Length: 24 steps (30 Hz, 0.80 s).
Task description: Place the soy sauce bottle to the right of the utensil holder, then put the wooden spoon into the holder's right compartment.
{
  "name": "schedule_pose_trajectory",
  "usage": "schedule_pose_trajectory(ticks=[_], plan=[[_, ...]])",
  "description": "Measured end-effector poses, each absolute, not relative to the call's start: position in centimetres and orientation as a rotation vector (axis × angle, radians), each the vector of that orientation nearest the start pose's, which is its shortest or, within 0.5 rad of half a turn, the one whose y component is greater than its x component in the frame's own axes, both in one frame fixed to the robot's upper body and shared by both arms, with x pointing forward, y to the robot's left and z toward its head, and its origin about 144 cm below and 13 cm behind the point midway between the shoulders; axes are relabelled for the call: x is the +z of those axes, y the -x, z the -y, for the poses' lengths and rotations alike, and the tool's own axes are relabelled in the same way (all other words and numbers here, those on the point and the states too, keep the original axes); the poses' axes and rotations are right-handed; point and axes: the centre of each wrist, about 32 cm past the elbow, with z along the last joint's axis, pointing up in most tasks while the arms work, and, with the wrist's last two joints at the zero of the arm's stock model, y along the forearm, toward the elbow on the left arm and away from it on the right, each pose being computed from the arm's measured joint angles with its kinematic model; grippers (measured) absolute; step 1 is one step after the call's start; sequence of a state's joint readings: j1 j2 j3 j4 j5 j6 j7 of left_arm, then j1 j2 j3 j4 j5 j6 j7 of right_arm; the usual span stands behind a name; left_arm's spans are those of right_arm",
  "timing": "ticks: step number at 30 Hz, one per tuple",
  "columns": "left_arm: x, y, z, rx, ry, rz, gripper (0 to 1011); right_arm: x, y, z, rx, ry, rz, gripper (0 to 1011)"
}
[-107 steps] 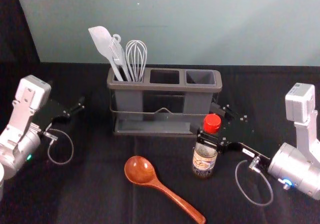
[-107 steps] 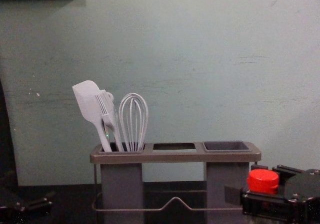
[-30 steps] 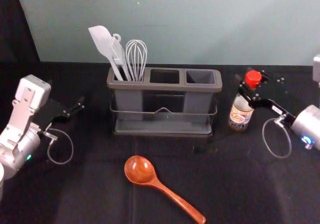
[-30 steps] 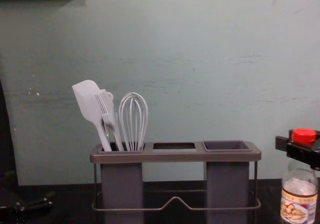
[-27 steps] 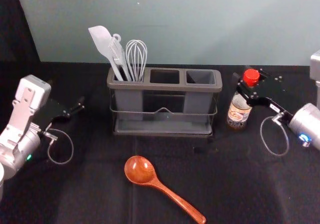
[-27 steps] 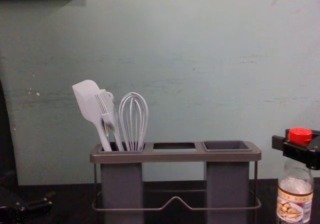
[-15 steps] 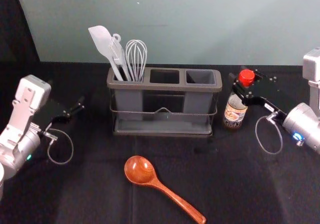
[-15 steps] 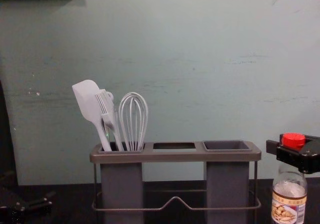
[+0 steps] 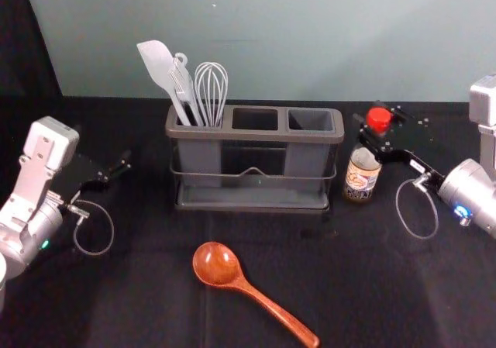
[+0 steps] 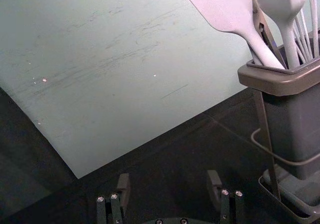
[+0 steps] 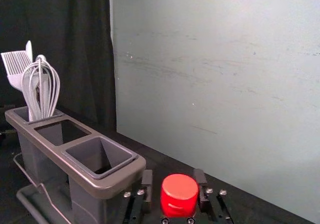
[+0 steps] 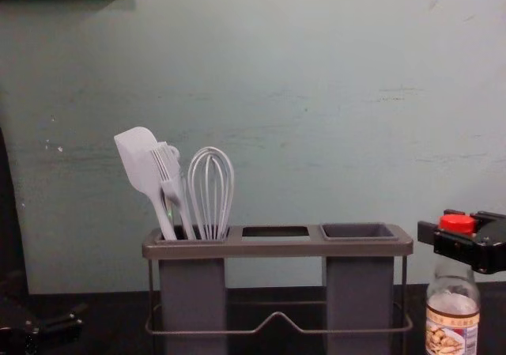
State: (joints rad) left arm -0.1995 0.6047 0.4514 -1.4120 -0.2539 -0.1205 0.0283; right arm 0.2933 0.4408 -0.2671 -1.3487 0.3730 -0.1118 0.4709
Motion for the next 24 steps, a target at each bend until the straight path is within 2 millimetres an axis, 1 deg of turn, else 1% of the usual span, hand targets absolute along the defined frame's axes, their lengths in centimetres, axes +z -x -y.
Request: schedule_pose_trajectory(ticks=[2,3,5,6,7,9,11,12,13,14,17,24], plan=[[113.98,-48.86,-30.97,1.248,-0.304,0.285,1005,117.74,-53.19,30.86,-0.951,0.046,0.145,533],[113.98,-48.86,-30.97,1.248,-0.304,0.285,1005,117.74,-53.19,30.86,-0.951,0.046,0.145,594],[113.98,-48.86,-30.97,1.248,-0.304,0.285,1005,117.75,-53.19,30.86,-0.951,0.045,0.145,634],[113.98,-48.86,-30.96,1.248,-0.304,0.285,1005,117.75,-53.19,30.86,-0.951,0.045,0.145,696],[113.98,-48.86,-30.97,1.248,-0.304,0.285,1005,117.75,-53.19,30.86,-0.951,0.046,0.145,710],[113.98,-48.86,-30.96,1.248,-0.304,0.285,1005,117.76,-53.19,30.86,-0.951,0.045,0.145,790],[113.98,-48.86,-30.97,1.248,-0.304,0.285,1005,117.76,-53.19,30.86,-0.951,0.045,0.145,828],[113.98,-48.86,-30.97,1.248,-0.304,0.285,1005,117.76,-53.19,30.85,-0.95,0.045,0.145,864],[113.98,-48.86,-30.97,1.248,-0.304,0.285,1005,117.76,-53.19,30.85,-0.95,0.045,0.145,864],[113.98,-48.86,-30.97,1.248,-0.304,0.285,1005,117.76,-53.19,30.85,-0.95,0.046,0.145,917],[113.98,-48.86,-30.97,1.248,-0.304,0.285,1005,117.76,-53.19,30.85,-0.951,0.046,0.145,993],[113.98,-48.86,-30.97,1.248,-0.304,0.285,1005,117.76,-53.19,30.85,-0.951,0.046,0.145,1004]])
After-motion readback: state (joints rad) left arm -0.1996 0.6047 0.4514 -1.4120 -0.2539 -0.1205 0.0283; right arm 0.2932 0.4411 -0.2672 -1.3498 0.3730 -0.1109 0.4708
